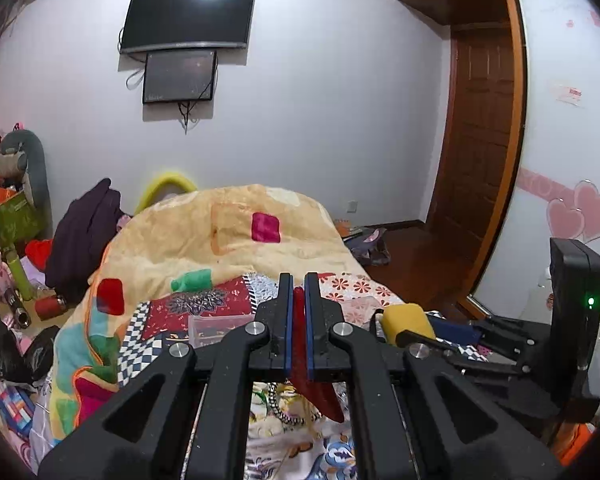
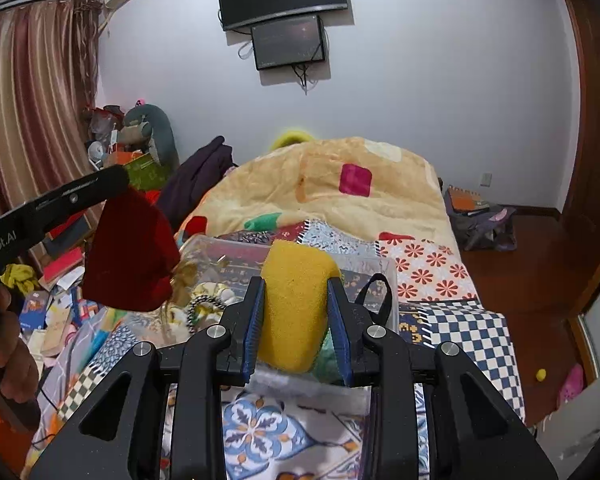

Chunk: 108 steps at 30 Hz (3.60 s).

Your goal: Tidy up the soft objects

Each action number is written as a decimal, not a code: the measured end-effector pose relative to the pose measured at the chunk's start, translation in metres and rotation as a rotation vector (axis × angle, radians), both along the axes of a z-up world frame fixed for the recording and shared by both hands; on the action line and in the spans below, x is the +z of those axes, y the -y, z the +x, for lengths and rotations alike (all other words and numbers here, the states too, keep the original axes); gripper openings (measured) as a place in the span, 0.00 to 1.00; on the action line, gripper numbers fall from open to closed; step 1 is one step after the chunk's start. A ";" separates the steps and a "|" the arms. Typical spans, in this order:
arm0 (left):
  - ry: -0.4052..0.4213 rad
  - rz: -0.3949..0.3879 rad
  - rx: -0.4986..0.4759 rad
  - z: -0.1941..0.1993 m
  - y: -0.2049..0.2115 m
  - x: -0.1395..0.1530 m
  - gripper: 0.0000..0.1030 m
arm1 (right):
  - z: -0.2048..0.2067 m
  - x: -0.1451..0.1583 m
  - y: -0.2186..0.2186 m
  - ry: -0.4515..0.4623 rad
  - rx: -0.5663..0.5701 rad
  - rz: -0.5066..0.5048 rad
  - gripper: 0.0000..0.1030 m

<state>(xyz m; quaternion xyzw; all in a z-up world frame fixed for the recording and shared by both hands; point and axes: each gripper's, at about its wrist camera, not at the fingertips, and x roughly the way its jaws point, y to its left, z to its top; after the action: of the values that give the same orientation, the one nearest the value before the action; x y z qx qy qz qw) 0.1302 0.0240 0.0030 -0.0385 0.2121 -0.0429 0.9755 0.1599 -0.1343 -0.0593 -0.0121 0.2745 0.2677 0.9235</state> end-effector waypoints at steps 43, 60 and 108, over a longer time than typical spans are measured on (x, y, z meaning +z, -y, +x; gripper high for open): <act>0.126 0.060 0.066 -0.087 0.011 0.025 0.67 | -0.063 0.064 0.016 0.190 0.028 0.093 0.65; 0.191 0.054 0.087 -0.114 0.009 0.034 0.93 | -0.084 0.069 0.018 0.265 0.014 0.101 0.92; 0.169 0.036 0.064 -0.112 0.011 0.029 0.99 | -0.094 0.071 0.024 0.267 0.010 0.119 0.99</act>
<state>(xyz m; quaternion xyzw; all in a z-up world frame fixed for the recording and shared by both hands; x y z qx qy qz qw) 0.0178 0.0126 0.0324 -0.0240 0.1284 -0.0111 0.9914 0.0662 -0.1587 0.0119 0.0058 0.1331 0.2842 0.9495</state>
